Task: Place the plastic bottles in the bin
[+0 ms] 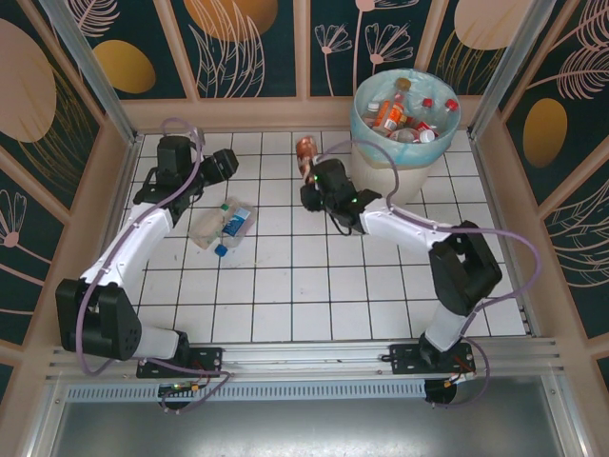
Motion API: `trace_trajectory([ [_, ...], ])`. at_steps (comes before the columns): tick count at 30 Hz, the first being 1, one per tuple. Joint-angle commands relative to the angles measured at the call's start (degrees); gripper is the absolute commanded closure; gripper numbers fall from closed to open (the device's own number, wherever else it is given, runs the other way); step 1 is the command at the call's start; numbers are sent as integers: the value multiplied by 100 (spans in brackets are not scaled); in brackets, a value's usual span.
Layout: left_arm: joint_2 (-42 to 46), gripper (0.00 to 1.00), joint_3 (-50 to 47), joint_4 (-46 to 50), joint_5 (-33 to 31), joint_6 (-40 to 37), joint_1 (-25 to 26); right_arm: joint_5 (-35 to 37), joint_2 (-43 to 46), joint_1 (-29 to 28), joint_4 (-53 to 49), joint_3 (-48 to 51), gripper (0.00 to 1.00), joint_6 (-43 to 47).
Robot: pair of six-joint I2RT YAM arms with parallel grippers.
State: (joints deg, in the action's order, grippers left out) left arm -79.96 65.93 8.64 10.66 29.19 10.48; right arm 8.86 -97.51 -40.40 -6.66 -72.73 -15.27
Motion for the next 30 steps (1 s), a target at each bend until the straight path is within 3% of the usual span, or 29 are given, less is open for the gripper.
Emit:
trace_trajectory([
  [1, 99, 30, 482, -407, 222, -111, 337, 374, 315, 128, -398, -707, 95, 579],
  [7, -196, 30, 1254, -360, 200, -458, 1269, 638, 686, 871, -1137, -1885, 95, 763],
  [14, -390, 30, 1512, -371, 403, -796, 1861, 288, 983, 2266, -1286, -2096, 95, 319],
  [23, -599, 30, 1743, -61, 452, -1063, 2107, 208, 553, 3279, -1836, -2395, 88, 165],
  [30, -626, 29, 1751, 23, 307, -1070, 2105, -69, 236, 3375, -2117, -2862, 79, 151],
])
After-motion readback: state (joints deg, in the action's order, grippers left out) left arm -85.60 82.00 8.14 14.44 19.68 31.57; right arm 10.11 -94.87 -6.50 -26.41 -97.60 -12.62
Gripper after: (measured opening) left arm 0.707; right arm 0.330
